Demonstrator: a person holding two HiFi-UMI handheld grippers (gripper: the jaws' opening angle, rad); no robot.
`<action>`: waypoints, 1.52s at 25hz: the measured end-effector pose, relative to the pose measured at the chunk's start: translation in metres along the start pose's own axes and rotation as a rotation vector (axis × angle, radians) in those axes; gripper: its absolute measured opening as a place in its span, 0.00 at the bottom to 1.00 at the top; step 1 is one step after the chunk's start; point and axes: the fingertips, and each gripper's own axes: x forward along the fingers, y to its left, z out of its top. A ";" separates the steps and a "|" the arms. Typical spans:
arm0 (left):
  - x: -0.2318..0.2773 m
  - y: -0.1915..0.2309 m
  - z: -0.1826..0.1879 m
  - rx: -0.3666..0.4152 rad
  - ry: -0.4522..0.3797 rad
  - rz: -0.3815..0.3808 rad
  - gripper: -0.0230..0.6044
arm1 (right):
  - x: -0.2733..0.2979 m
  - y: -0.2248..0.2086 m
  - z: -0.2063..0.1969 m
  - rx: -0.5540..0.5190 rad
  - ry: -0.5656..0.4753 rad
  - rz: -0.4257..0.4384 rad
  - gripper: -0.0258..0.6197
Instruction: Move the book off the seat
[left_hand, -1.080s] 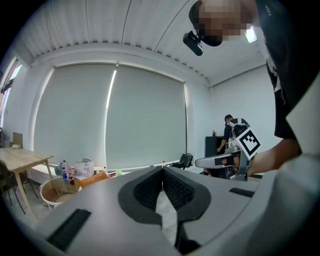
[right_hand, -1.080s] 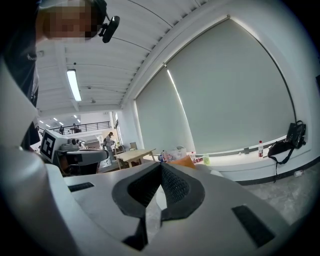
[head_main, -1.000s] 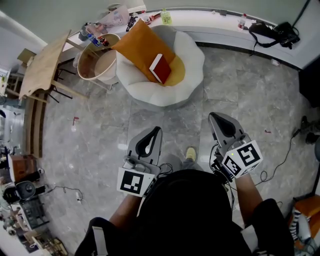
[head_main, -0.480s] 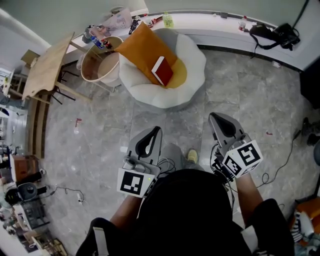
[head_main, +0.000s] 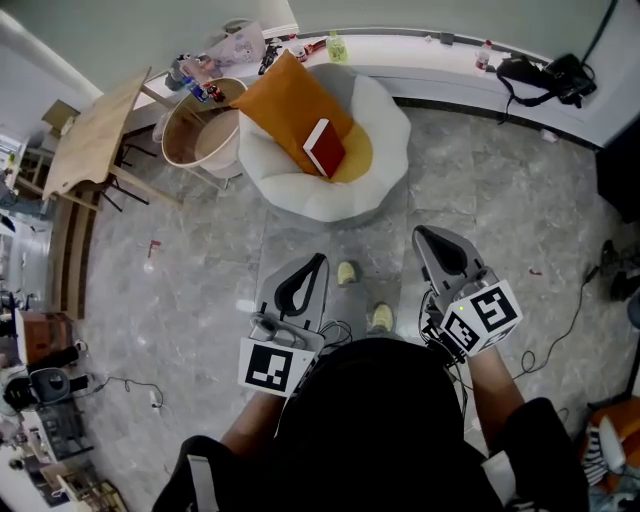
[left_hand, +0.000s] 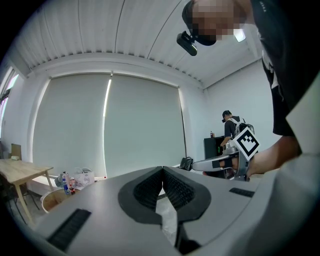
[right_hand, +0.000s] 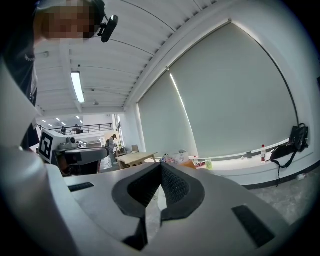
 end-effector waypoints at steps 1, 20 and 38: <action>0.000 -0.001 -0.002 0.003 0.001 -0.001 0.06 | 0.000 -0.001 -0.001 -0.002 0.000 0.001 0.05; 0.004 0.044 -0.009 -0.018 0.012 0.015 0.06 | 0.044 0.006 -0.005 -0.007 0.032 0.015 0.05; 0.078 0.122 -0.023 -0.082 0.052 0.006 0.06 | 0.136 -0.040 0.004 0.016 0.087 -0.001 0.05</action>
